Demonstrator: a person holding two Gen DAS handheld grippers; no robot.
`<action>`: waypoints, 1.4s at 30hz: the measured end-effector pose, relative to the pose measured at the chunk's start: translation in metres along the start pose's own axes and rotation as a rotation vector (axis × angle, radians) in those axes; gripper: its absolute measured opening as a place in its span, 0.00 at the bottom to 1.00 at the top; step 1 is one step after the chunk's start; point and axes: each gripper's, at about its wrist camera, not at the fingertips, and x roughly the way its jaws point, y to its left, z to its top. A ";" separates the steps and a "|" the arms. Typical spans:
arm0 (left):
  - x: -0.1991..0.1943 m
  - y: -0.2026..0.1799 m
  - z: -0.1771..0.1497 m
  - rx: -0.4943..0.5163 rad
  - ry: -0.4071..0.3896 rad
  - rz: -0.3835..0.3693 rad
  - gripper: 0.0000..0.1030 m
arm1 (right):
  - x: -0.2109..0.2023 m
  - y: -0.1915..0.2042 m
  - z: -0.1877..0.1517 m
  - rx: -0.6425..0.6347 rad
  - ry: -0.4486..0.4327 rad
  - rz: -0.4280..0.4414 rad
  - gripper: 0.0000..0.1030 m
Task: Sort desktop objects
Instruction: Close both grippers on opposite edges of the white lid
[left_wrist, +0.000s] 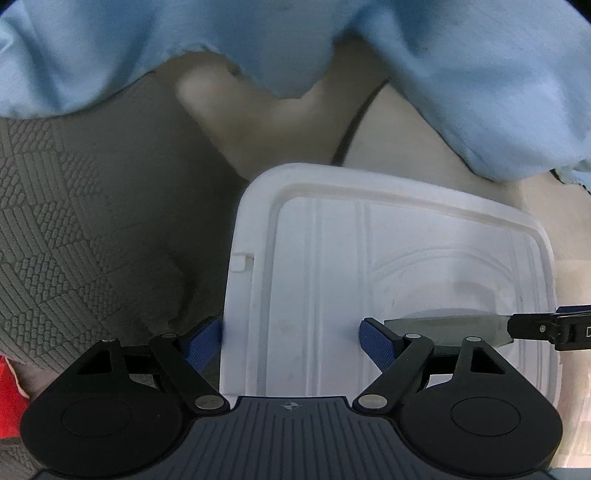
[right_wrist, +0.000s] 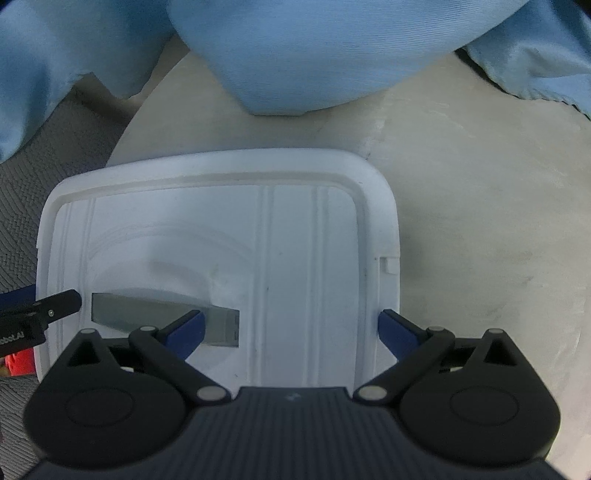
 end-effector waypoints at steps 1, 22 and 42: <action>0.000 0.002 0.000 -0.003 0.004 0.003 0.86 | 0.000 0.002 0.000 0.000 0.002 0.008 0.98; 0.007 0.042 -0.005 -0.028 0.001 -0.030 1.00 | -0.003 0.038 0.012 -0.042 -0.006 0.110 0.97; 0.018 0.065 -0.015 -0.011 -0.045 -0.163 0.99 | 0.003 0.004 0.010 0.017 -0.004 0.159 0.97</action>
